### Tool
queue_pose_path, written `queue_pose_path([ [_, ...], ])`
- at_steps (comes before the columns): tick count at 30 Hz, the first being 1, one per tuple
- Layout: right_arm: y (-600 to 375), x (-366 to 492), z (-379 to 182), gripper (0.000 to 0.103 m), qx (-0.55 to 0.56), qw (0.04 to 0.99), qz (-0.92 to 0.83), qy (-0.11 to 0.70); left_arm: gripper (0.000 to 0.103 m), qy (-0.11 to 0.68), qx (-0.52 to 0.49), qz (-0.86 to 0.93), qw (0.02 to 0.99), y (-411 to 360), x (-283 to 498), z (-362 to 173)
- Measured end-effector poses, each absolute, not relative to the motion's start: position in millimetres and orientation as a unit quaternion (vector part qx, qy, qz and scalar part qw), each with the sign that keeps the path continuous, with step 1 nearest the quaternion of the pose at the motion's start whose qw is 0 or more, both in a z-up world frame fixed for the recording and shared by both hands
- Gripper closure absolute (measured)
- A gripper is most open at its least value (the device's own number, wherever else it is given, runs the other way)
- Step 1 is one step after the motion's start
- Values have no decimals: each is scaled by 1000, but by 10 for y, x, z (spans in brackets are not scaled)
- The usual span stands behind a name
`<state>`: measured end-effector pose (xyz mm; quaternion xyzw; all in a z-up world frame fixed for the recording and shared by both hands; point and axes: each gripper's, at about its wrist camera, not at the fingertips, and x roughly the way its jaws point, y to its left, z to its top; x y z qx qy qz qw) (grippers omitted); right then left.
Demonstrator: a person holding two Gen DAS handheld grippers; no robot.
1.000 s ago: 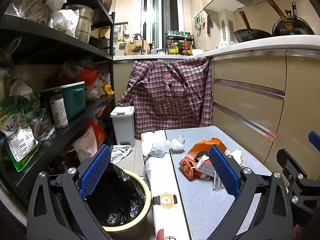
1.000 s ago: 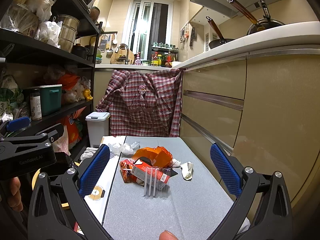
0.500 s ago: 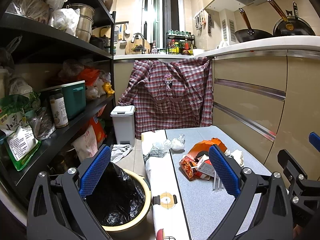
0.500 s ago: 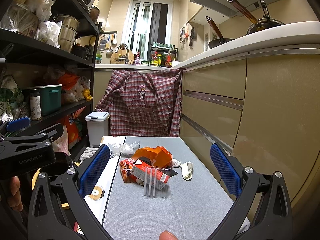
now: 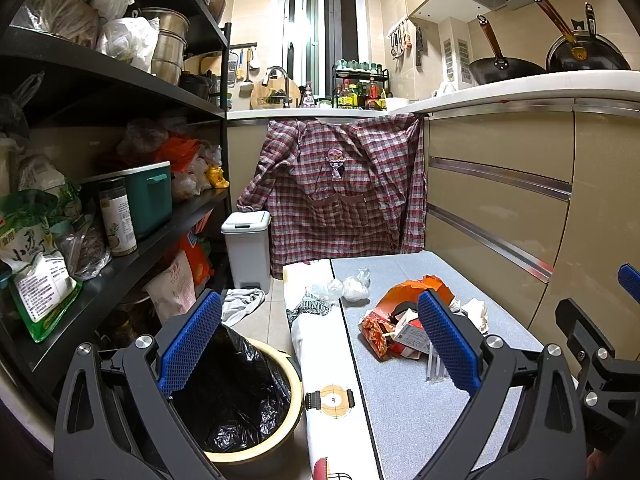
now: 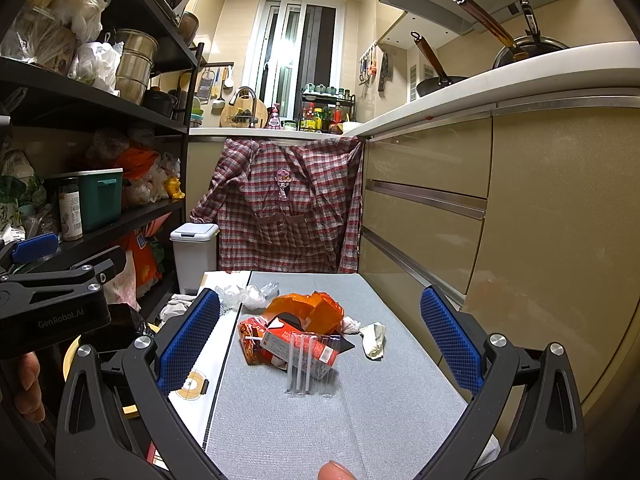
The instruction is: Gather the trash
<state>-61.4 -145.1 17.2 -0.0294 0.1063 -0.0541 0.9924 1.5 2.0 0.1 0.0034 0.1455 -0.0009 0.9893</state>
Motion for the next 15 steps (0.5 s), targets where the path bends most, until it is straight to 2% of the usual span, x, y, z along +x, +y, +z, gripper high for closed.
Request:
queue_pose_path([
  [15, -1448, -617, 175, 5, -30, 992, -54, 107, 8, 146, 4, -1, 989, 49, 21, -10],
])
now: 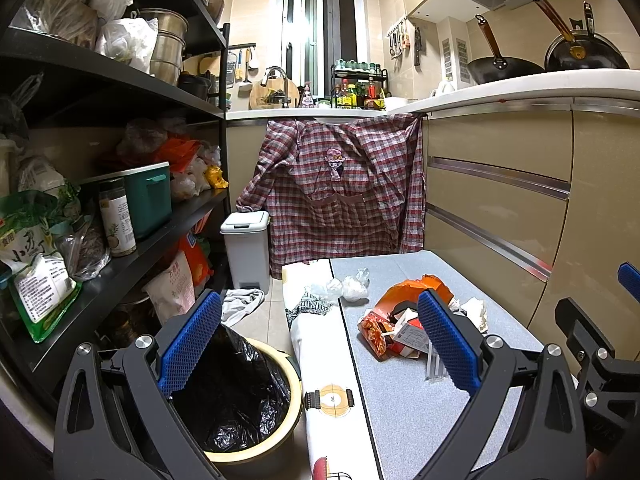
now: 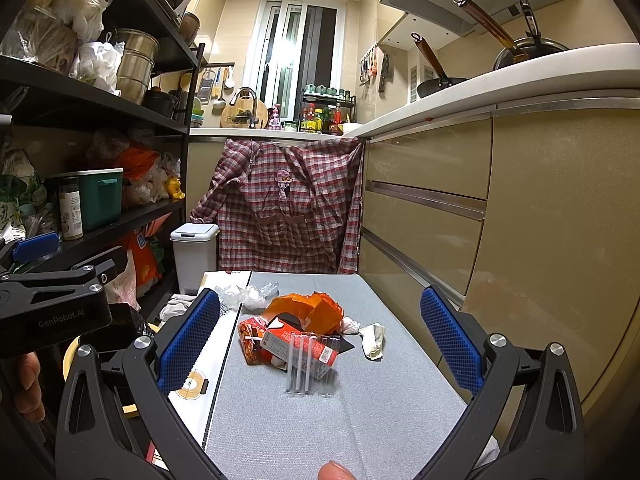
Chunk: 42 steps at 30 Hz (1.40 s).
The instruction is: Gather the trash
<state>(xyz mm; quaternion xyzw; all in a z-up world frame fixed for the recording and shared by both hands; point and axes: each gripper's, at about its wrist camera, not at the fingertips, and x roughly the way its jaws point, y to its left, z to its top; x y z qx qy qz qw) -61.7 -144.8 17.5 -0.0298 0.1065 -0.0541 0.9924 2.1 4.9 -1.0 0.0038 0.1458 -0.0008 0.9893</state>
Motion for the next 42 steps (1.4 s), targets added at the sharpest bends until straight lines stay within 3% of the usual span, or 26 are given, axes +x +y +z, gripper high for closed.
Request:
queue_pose_path([
  [42, -1634, -590, 132, 5, -4, 992, -71, 104, 8, 147, 8, 14, 989, 55, 70, 39],
])
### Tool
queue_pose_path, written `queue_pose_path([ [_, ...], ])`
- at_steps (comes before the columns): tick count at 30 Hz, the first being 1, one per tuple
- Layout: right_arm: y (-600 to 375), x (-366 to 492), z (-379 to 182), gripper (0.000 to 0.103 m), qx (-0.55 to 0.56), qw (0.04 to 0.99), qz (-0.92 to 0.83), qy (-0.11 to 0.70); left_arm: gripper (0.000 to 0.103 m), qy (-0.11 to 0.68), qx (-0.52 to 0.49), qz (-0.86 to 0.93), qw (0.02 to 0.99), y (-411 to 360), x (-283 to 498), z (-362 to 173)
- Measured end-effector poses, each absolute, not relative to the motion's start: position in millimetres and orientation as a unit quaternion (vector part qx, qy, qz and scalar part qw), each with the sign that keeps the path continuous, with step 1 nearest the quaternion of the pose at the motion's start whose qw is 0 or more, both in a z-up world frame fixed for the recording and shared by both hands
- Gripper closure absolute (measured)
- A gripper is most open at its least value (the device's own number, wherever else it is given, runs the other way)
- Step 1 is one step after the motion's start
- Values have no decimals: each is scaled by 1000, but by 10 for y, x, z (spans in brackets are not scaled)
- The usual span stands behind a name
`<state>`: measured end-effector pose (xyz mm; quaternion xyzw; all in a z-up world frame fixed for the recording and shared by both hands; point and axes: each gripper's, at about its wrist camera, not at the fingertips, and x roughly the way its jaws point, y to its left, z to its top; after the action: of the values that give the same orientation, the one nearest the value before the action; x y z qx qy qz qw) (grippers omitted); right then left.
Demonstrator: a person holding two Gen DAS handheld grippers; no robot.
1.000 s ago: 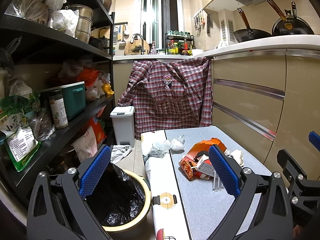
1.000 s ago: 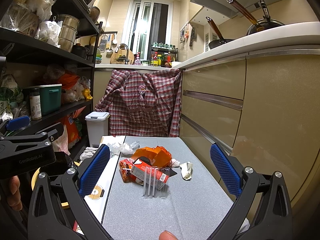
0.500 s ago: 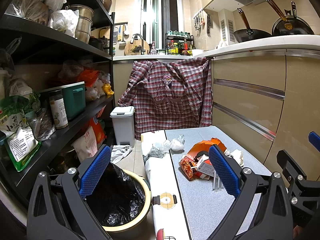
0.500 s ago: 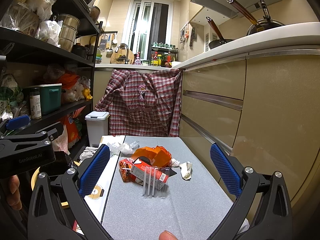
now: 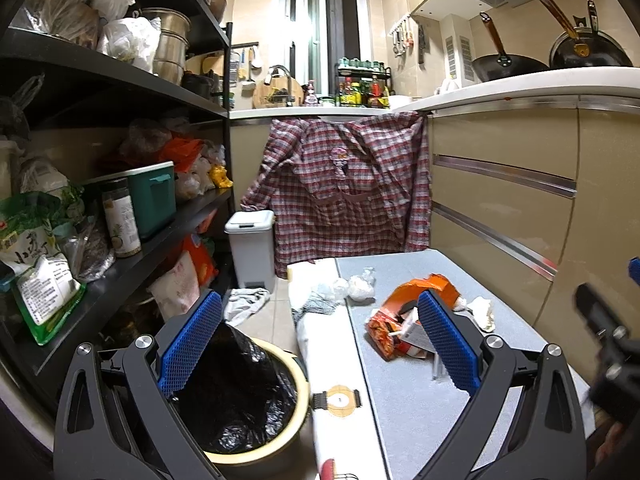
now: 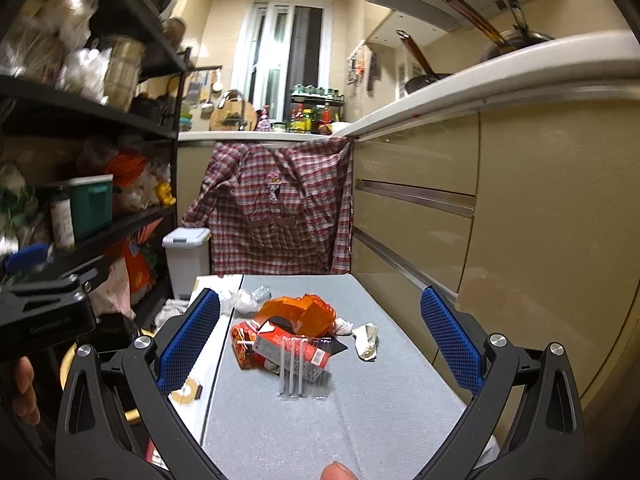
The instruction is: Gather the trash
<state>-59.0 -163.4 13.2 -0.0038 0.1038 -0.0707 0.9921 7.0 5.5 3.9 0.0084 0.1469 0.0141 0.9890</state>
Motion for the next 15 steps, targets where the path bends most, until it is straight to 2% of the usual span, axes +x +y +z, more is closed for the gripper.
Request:
queue_pose_path([
  [6, -1908, -486, 183, 5, 43, 989, -71, 122, 8, 163, -8, 11, 987, 117, 187, 50],
  [10, -2035, -198, 128, 5, 59, 981, -66, 173, 8, 170, -8, 6, 985, 136, 299, 100],
  [15, -2046, 319, -17, 5, 63, 978, -67, 187, 8, 160, -17, 24, 987, 192, 503, 245],
])
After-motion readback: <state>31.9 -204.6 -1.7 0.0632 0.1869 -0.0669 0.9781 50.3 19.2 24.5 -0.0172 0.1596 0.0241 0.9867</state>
